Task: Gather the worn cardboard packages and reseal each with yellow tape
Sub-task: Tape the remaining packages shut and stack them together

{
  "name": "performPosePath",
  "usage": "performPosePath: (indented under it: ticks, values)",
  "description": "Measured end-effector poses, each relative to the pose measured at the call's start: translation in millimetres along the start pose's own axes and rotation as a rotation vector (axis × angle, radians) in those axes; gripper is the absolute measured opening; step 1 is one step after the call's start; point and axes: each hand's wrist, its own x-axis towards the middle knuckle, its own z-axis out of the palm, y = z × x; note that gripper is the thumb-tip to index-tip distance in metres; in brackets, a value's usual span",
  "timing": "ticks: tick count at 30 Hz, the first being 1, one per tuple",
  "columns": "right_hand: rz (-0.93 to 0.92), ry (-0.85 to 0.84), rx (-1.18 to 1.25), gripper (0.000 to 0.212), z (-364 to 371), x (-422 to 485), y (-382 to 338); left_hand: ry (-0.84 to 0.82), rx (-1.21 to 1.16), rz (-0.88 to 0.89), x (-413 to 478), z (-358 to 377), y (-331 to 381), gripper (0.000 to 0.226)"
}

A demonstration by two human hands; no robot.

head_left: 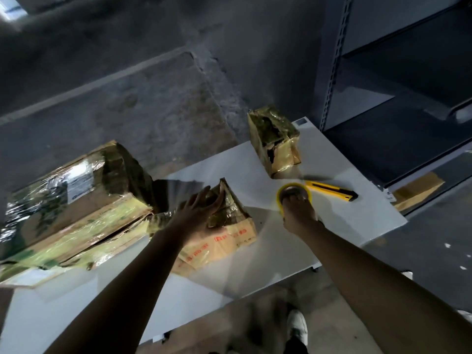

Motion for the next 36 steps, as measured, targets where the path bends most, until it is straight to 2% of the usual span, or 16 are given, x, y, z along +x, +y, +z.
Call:
performPosePath:
  ticks: [2, 4, 6, 9, 12, 15, 20, 22, 25, 28, 32, 36]
  values:
    - [-0.014, 0.003, -0.019, 0.050, 2.6, 2.5, 0.6, -0.020, 0.050, -0.020, -0.2, -3.1, 3.4, 0.103]
    - [-0.034, 0.012, 0.057, 0.058, -1.3, 3.5, -0.6, -0.021, 0.044, -0.019, 0.9, -1.9, 3.2, 0.107]
    - [-0.040, 0.020, 0.246, 0.064, -11.0, 1.8, -4.1, -0.028, -0.022, -0.026, 1.3, -0.8, 2.6, 0.111]
    - [-0.107, 0.137, 0.555, 0.060, -30.5, -1.7, -15.1, 0.063, -0.121, -0.023, -3.7, -4.1, 7.5, 0.108]
    - [-0.178, 0.191, 0.788, 0.053, -60.0, -13.0, -28.0, 0.210, -0.241, -0.055, -10.4, -15.8, 14.0, 0.082]
    - [-0.239, 0.199, 0.922, 0.039, -90.0, -26.0, -42.3, 0.309, -0.346, -0.085, -15.9, -28.3, 19.9, 0.054]
    - [-0.393, 0.242, 1.035, 0.007, -127.9, -46.2, -62.1, 0.566, -0.597, -0.092, -14.6, -59.4, 25.9, 0.069]
    - [-0.435, 0.238, 1.070, 0.017, -140.6, -54.3, -72.4, 0.638, -0.656, -0.039, -13.6, -76.6, 24.4, 0.076]
    - [-0.485, 0.222, 1.091, 0.009, -150.0, -65.8, -87.7, 0.684, -0.586, 0.089, -23.7, -94.5, 19.3, 0.065]
    - [-0.502, 0.214, 1.160, 0.008, -157.5, -77.4, -103.8, 0.813, -0.532, 0.210, -37.6, -93.7, 11.0, 0.051]
    - [-0.500, 0.169, 1.330, 0.012, -167.9, -88.5, -129.7, 0.876, -0.450, 0.177, -50.2, -84.3, -5.6, 0.049]
    - [-0.441, 0.104, 1.588, 0.012, -178.3, -97.3, -152.8, 0.943, -0.515, 0.188, -66.0, -77.3, -23.0, 0.044]
